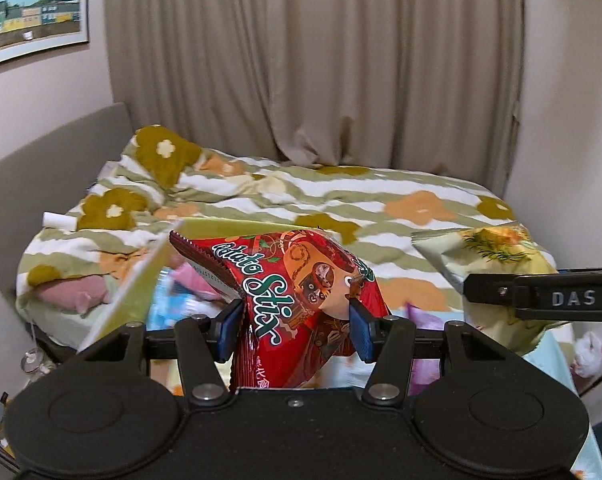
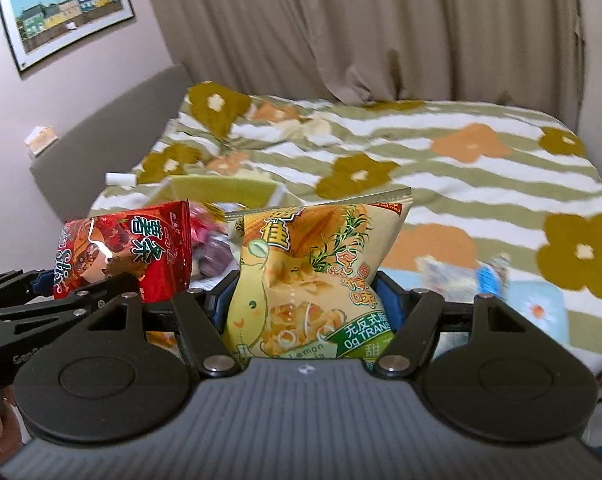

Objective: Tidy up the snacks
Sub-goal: 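Carry both bags into the yellow box and open both tools, then move both tools back over the remaining bags on the daisy mat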

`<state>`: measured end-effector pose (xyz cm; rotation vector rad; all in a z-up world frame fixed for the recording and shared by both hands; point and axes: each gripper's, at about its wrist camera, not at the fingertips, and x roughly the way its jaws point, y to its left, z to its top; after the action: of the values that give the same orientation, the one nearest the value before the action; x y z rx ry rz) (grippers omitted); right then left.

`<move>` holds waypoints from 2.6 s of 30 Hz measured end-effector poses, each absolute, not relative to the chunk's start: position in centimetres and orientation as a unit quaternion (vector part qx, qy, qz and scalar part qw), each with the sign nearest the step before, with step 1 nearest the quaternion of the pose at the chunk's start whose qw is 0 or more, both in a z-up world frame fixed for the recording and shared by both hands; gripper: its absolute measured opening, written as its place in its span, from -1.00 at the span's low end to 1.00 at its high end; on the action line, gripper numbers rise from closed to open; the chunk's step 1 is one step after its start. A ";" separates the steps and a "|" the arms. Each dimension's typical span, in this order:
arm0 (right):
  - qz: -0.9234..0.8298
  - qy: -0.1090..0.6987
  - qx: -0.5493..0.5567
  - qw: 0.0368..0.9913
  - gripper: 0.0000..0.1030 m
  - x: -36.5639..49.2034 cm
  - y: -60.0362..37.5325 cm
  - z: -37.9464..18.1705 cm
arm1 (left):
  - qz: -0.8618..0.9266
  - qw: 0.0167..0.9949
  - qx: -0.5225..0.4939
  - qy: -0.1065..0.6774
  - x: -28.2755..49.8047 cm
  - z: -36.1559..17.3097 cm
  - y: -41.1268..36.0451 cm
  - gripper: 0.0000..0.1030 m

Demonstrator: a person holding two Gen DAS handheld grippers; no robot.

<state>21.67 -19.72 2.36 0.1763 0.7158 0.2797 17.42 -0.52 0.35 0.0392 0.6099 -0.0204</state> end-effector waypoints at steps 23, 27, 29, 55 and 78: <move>0.058 0.383 0.096 0.917 0.63 28.1 -1.6 -0.6 | -0.070 0.920 0.012 0.386 24.2 -6.1 14.9 0.97; 0.046 0.397 0.094 0.912 0.64 28.6 -1.0 -1.5 | -0.079 0.920 0.023 0.384 24.2 -6.0 15.2 0.97; 0.045 0.401 0.098 0.910 0.64 28.7 -1.0 -1.7 | -0.082 0.923 0.024 0.376 24.1 -5.5 15.5 0.97; 0.091 0.391 0.090 0.912 1.00 31.1 0.5 -4.3 | -0.063 0.920 0.041 0.384 25.0 -5.4 16.0 0.97; 0.016 0.335 0.084 0.938 1.00 22.8 -6.5 3.4 | -0.154 0.931 0.052 0.327 21.3 0.3 10.7 0.97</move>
<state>22.81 -6.50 3.42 0.1714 0.6839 0.0318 21.32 10.66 0.25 0.1074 0.6697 -0.3158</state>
